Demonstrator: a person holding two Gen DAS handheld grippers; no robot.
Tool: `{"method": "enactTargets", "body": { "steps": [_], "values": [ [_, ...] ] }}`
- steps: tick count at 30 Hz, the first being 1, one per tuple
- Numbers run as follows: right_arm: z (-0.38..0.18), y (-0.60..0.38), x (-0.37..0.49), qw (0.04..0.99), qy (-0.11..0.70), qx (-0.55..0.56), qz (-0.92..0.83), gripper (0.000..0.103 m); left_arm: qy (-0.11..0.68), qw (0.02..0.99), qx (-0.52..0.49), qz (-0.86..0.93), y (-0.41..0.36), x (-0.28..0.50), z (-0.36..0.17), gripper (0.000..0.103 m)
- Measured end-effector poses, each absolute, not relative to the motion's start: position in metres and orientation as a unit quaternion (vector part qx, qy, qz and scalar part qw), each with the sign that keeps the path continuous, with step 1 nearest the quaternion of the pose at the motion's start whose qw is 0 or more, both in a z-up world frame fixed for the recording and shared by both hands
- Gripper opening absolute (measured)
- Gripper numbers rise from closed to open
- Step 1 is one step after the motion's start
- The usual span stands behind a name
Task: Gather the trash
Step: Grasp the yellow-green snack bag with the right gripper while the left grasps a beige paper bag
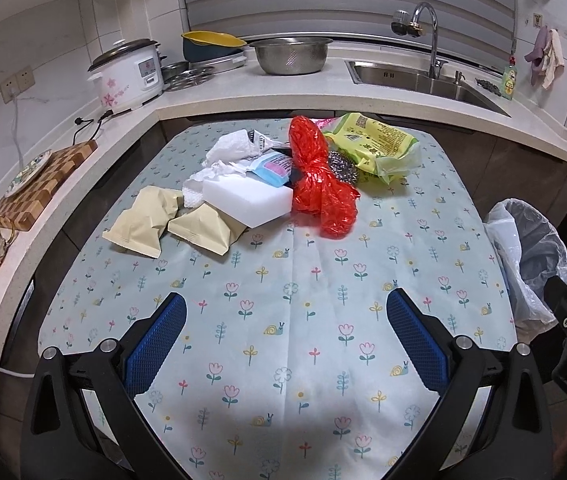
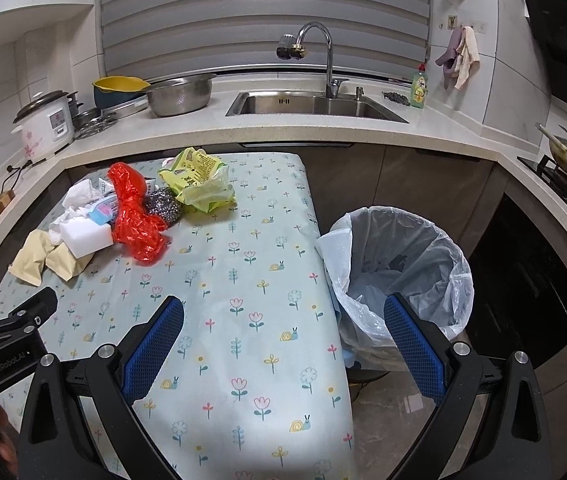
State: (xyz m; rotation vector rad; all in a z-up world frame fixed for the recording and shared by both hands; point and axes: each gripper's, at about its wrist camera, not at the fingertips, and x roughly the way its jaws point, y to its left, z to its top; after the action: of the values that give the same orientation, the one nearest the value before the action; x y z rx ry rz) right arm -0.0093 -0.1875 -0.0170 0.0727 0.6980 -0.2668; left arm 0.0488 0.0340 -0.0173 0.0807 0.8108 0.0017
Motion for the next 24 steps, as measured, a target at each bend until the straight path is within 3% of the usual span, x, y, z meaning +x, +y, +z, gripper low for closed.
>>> {"method": "enactTargets", "body": {
  "steps": [24],
  "values": [
    [-0.036, -0.16, 0.189, 0.936, 0.337, 0.038, -0.095, 0.096, 0.432, 0.893, -0.029, 0.125, 0.203, 0.177, -0.069, 0.096]
  ]
}}
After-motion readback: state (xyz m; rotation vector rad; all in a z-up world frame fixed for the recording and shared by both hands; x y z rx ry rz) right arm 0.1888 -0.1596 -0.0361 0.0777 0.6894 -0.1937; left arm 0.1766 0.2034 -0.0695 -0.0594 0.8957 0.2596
